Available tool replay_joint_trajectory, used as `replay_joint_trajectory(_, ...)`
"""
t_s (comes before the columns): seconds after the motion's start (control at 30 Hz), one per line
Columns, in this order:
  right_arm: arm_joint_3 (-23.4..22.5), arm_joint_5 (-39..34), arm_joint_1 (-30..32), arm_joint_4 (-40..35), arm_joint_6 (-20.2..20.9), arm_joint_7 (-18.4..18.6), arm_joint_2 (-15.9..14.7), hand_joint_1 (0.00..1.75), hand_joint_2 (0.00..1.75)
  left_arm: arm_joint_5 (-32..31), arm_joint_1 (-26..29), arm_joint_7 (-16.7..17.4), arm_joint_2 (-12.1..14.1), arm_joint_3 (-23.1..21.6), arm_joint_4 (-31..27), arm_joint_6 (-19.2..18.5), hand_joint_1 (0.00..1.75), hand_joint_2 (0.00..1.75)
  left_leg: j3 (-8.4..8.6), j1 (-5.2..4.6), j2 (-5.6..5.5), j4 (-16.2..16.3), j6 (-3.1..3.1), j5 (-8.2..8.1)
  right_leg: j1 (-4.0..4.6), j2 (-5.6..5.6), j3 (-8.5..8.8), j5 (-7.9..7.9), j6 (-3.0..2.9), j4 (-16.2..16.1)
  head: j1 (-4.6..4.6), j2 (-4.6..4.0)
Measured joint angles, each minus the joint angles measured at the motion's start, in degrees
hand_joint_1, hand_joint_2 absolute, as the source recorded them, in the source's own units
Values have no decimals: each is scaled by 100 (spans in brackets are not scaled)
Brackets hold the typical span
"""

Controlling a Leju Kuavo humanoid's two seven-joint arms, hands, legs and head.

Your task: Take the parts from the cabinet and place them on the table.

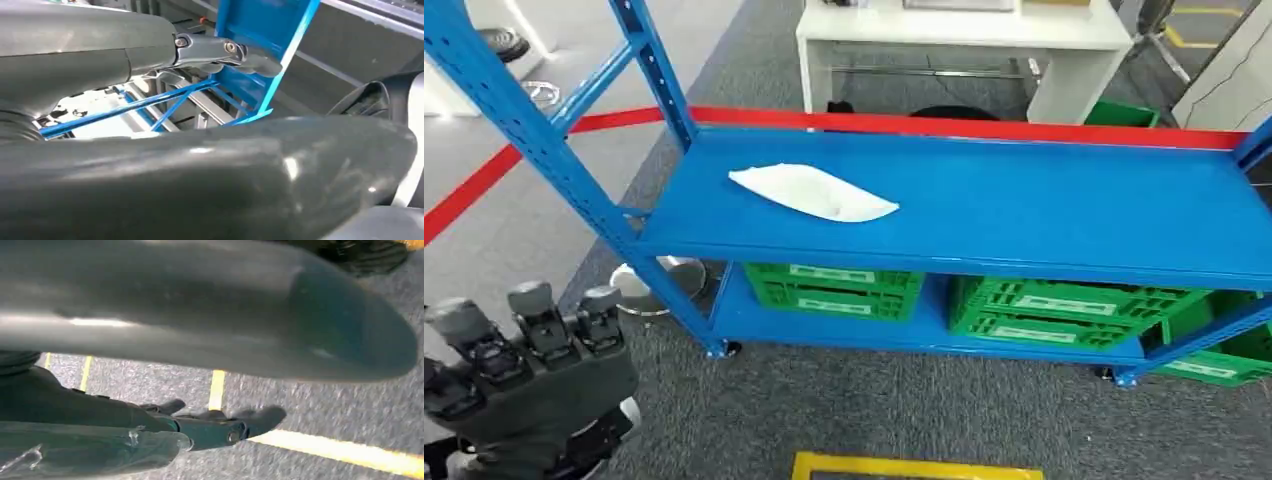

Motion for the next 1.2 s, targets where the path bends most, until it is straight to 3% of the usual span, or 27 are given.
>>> replay_joint_trajectory(0.07,0,13,25,0,0,22,0,0,0,0,10,0,17,2,17,0,0,0,51,-6,-6,3,18,-76,3,0,-524,-367,8,737,15,0)
replay_joint_trajectory(0.1,-2,17,36,0,0,28,0,0,0,0,16,0,22,2,22,0,0,0,97,-5,-21,4,15,-117,2,0,-652,-399,20,795,24,0)
replay_joint_trajectory(0.13,-2,22,41,0,-2,33,0,0,0,0,20,0,28,4,28,0,0,0,163,2,-29,4,6,-168,-1,0,-659,-277,22,616,22,2)
replay_joint_trajectory(0.17,-2,28,40,0,-2,39,0,0,0,0,20,0,39,9,35,0,0,0,244,9,-34,6,-13,-225,-4,-1,-564,-12,27,236,24,0)
replay_joint_trajectory(0.23,0,48,48,0,-2,50,0,0,0,4,22,0,52,31,46,2,0,0,384,15,-29,5,-76,-356,-30,-9,-267,784,57,-728,26,0)
replay_joint_trajectory(0.27,0,57,47,7,-2,59,7,0,0,9,26,0,59,53,52,2,0,0,449,-16,-33,43,-108,-413,-16,-45,-296,894,15,-820,42,0)
replay_joint_trajectory(0.3,2,63,32,7,0,77,7,0,0,13,28,0,63,70,55,4,0,0,415,-28,-31,13,-122,-416,-13,-47,-260,774,-95,-827,35,0)
replay_joint_trajectory(0.33,4,70,38,7,0,85,7,0,0,17,29,0,68,83,55,4,0,0,410,-26,-32,-2,-147,-434,-8,-39,-253,891,-122,-828,24,2)
replay_joint_trajectory(0.43,7,87,46,4,15,94,15,0,0,9,36,2,81,118,61,-7,0,0,409,-16,-30,146,-210,-456,-32,-18,-164,836,-208,-857,26,0)
replay_joint_trajectory(0.47,7,90,42,4,17,87,15,0,0,-4,30,2,83,133,61,-7,0,0,262,-8,-26,426,-250,-524,-33,-18,-129,807,-248,-860,7,0)
replay_joint_trajectory(0.5,4,90,29,4,22,76,15,0,0,-20,32,9,83,136,63,-7,0,0,12,5,-26,839,-285,-685,-31,-18,-108,773,-267,-861,-2,0)
replay_joint_trajectory(0.57,4,90,21,4,59,-13,15,0,0,-81,35,57,87,129,76,6,0,0,-598,18,-26,1720,-314,-1072,-19,-18,-55,702,-281,-860,-2,0)
replay_joint_trajectory(0.6,4,92,22,4,74,-50,17,0,0,-96,35,78,90,125,83,22,0,0,-760,20,-26,1852,-310,-1065,-16,-18,-16,668,-282,-860,-2,0)
replay_joint_trajectory(0.63,4,98,23,4,83,-72,28,0,0,-112,35,107,92,122,94,35,0,0,-793,20,-26,1747,-301,-890,-12,-14,41,628,-277,-860,-2,0)
replay_joint_trajectory(0.67,4,105,21,4,96,-81,37,0,0,-125,34,116,94,122,101,46,0,0,-714,20,-26,1460,-282,-612,-11,-4,105,587,-270,-861,-2,0)
replay_joint_trajectory(0.73,4,118,12,4,101,-81,72,0,0,-155,26,122,94,114,105,96,0,0,-362,20,-22,534,-242,66,-13,2,250,492,-242,-868,-2,0)
replay_joint_trajectory(0.77,4,129,12,4,101,-77,81,0,0,-177,22,127,96,111,107,120,0,0,-273,11,-2,215,-222,157,-1,12,303,444,-206,-858,-4,0)
replay_joint_trajectory(0.8,4,142,3,4,103,-72,87,0,0,-181,11,140,96,105,114,138,0,0,-233,-4,9,114,-196,-94,10,23,274,406,-161,-860,-30,0)
replay_joint_trajectory(0.83,4,146,-5,4,103,-59,101,0,0,-188,10,151,96,101,116,151,0,0,-221,-13,3,116,-182,-55,5,10,262,370,-120,-916,-11,0)
replay_joint_trajectory(0.9,4,157,2,4,103,-50,111,0,0,-199,8,170,94,90,120,179,0,0,-160,-8,-21,39,-97,-27,0,-1,392,404,-38,-855,-17,0)
replay_joint_trajectory(0.93,4,157,-4,4,103,-48,111,0,0,-201,17,173,87,87,120,190,0,0,-72,10,-21,28,-71,16,-9,-8,378,335,-14,-827,-29,2)
replay_joint_trajectory(0.97,4,160,-12,4,105,-48,114,0,0,-210,4,177,87,85,122,203,0,0,-9,10,-13,27,-34,-26,-5,-8,293,217,-8,-594,-4,0)
replay_joint_trajectory(1.07,4,157,-11,7,111,-48,135,0,0,-247,13,190,83,81,125,223,0,0,77,-5,-10,30,17,-117,-1,-8,-487,-265,7,654,11,2)
replay_joint_trajectory(1.1,4,157,2,7,109,-48,135,0,0,-249,30,190,83,79,129,232,0,0,118,-5,-22,30,21,-160,1,-7,-691,-338,14,865,11,2)
replay_joint_trajectory(1.13,4,157,12,7,109,-48,135,0,0,-251,56,190,87,81,129,234,0,0,176,-5,-36,30,17,-206,0,-8,-763,-274,18,810,20,0)
replay_joint_trajectory(1.2,4,153,19,7,107,-57,135,0,0,-256,120,166,111,81,129,238,0,0,329,2,-55,31,-14,-314,-2,-8,-600,195,20,149,18,2)
